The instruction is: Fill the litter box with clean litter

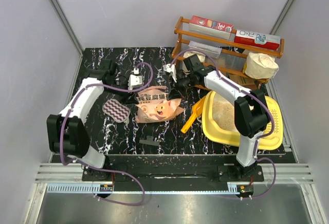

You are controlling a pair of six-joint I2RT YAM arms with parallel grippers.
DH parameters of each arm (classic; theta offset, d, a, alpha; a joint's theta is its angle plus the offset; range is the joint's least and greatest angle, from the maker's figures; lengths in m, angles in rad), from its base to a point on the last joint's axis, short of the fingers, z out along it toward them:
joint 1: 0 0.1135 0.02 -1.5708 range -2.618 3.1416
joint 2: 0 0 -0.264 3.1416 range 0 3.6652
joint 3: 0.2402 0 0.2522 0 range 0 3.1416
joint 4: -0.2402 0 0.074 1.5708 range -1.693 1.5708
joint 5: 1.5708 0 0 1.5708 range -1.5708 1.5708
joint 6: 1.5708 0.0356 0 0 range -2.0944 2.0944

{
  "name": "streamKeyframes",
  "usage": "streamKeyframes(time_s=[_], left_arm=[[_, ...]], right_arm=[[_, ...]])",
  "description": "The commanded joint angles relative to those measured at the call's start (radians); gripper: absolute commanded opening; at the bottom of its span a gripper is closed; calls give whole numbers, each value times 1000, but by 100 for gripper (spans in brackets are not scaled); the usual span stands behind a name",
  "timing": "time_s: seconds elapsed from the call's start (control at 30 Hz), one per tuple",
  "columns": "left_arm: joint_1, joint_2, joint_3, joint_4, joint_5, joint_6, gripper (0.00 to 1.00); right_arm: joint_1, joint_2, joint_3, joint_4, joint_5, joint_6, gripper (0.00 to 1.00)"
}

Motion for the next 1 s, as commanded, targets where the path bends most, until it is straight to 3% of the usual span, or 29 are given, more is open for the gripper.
streamKeyframes(time_s=[0.0,0.27,0.53,0.63,0.97], left_arm=[[-29,-121,-74,250,72,-132,44],[-87,-6,-11,298,137,-134,51],[-78,133,36,231,143,-59,51],[-69,169,76,123,142,-1,50],[-26,20,101,161,226,-140,53]], right_arm=[[18,12,103,74,-49,80,0],[33,29,136,85,-47,86,0],[33,-22,74,82,-46,74,0],[32,-30,59,75,-43,59,0],[33,-39,59,68,-33,42,0]])
